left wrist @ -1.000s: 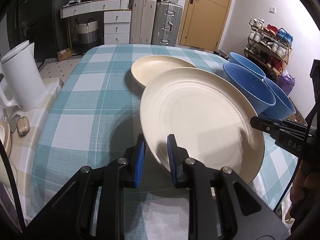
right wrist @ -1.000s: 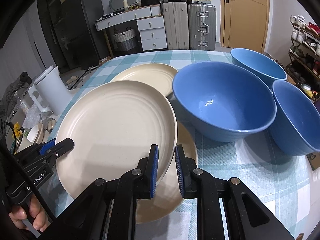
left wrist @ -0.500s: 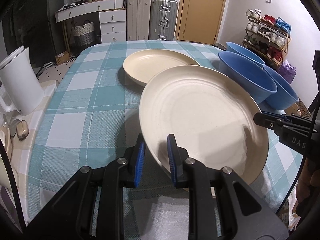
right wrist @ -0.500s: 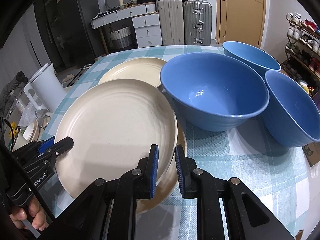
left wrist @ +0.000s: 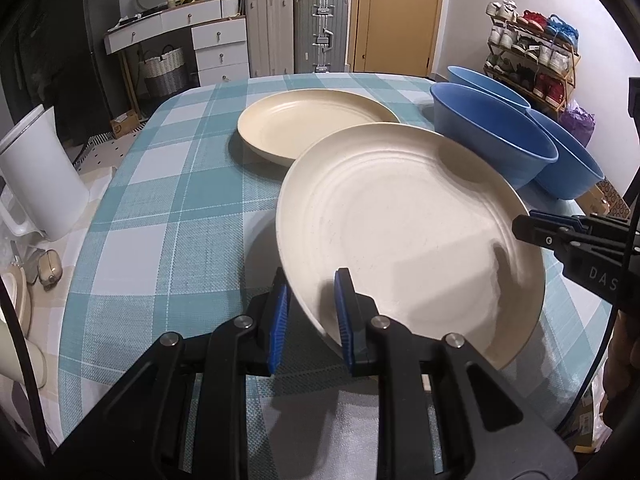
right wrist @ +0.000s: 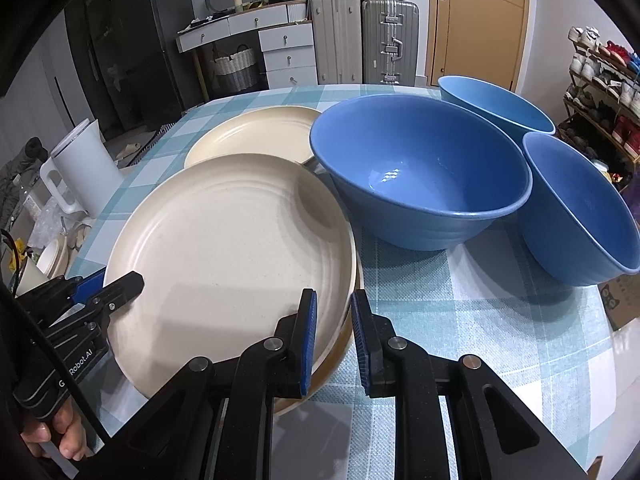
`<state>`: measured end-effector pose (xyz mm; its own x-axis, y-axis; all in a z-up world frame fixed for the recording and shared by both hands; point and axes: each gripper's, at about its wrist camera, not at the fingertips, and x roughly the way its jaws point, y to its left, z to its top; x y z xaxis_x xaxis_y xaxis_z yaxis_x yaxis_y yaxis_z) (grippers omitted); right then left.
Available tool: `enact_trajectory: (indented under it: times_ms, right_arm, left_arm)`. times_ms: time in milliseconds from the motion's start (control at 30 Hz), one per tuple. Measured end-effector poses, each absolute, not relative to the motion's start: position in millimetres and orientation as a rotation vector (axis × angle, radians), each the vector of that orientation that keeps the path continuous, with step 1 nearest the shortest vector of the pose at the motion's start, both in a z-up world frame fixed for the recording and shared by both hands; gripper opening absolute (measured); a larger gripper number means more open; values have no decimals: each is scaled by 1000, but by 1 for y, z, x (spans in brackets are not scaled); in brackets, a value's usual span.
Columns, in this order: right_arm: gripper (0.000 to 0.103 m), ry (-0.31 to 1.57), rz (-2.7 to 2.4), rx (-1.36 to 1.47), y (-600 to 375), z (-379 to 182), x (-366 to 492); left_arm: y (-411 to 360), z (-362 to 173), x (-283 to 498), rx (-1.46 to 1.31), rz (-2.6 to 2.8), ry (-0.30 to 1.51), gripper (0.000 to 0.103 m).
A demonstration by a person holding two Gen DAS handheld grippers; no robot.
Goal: Organize plates and bowls
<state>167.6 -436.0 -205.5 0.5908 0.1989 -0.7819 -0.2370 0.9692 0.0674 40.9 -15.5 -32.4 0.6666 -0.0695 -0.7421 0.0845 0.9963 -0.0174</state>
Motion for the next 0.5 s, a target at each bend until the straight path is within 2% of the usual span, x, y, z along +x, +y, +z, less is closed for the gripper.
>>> enact_trajectory:
  times_ms: [300, 500]
  right_arm:
    - [19, 911, 240, -58, -436, -210, 164]
    - [19, 914, 237, -66, -434, -212, 165]
  left_arm:
    - [-22, -34, 40, 51, -92, 846, 19]
    - [-26, -36, 38, 72, -90, 851, 24]
